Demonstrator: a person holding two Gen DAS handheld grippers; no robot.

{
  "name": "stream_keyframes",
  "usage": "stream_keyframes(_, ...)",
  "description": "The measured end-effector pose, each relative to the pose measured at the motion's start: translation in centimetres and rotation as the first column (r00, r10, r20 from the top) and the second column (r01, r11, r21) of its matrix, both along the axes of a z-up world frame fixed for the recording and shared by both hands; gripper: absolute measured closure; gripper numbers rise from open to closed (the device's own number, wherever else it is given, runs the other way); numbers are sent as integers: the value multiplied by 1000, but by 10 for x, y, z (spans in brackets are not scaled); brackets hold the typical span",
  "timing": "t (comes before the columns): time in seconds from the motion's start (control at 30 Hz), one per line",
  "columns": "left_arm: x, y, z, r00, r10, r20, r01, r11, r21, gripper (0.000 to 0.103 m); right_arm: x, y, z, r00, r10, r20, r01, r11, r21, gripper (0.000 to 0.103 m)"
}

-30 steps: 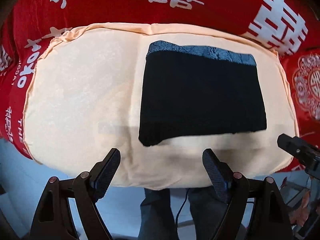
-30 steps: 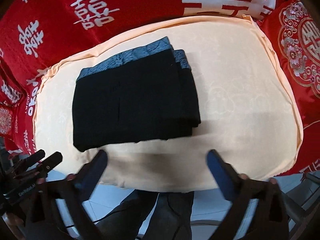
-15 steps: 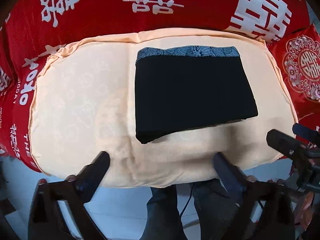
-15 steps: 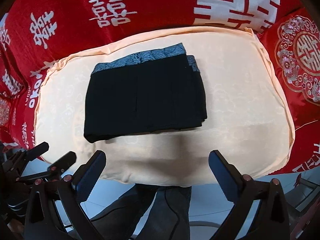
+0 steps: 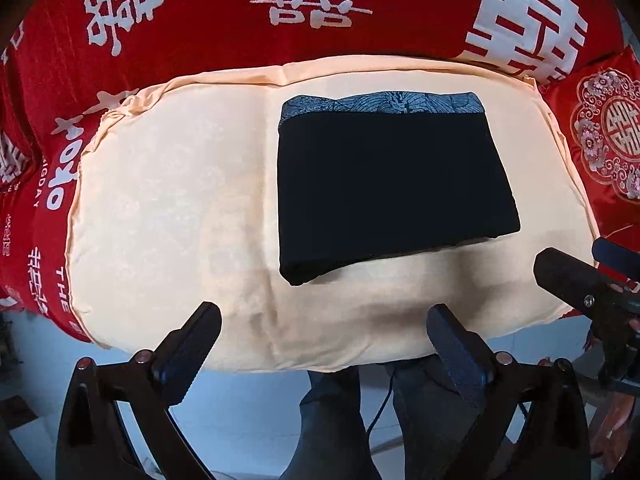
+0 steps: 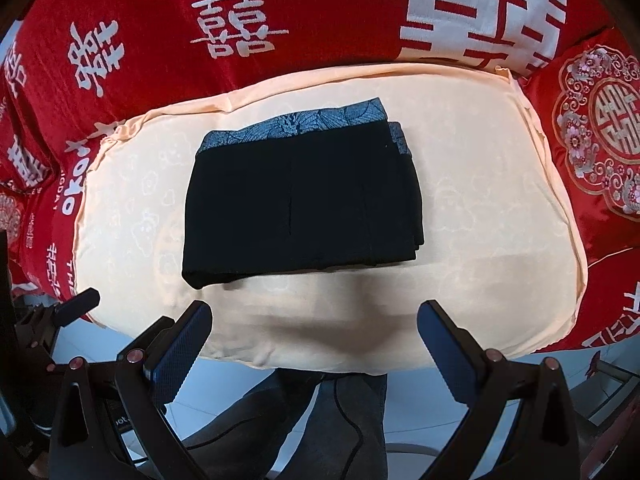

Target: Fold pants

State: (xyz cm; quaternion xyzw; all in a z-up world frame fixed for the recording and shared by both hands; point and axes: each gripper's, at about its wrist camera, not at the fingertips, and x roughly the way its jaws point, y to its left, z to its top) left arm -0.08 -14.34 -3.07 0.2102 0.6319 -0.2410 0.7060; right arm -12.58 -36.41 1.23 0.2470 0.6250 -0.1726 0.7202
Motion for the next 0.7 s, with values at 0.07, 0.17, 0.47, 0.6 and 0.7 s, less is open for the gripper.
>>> stream_keyframes(0.07,1,0,1,1000,-3,4,3,1000,-1,0,2,1,1,1000,4,-2,-4,1000,-6,1)
stream_keyframes(0.17,2,-1,2,1000,-1,9,2,1000,-2,0,5,3,3,1000,7,-8,-7,1000,-14,1)
stream_keyframes(0.47,8,1,0,1000,11,23,-11,1000,19,0,8,3,2,1000,6,-29,-6,1000,-12,1)
stream_keyframes(0.6,8,1,1,1000,11,25,-11,1000,14,0,9,4,1,999,8,-40,-9,1000,-16,1)
stream_keyframes(0.7,8,0,1,1000,17,20,-17,1000,9,0,10,6,2,999,13,-45,-14,1000,-20,1)
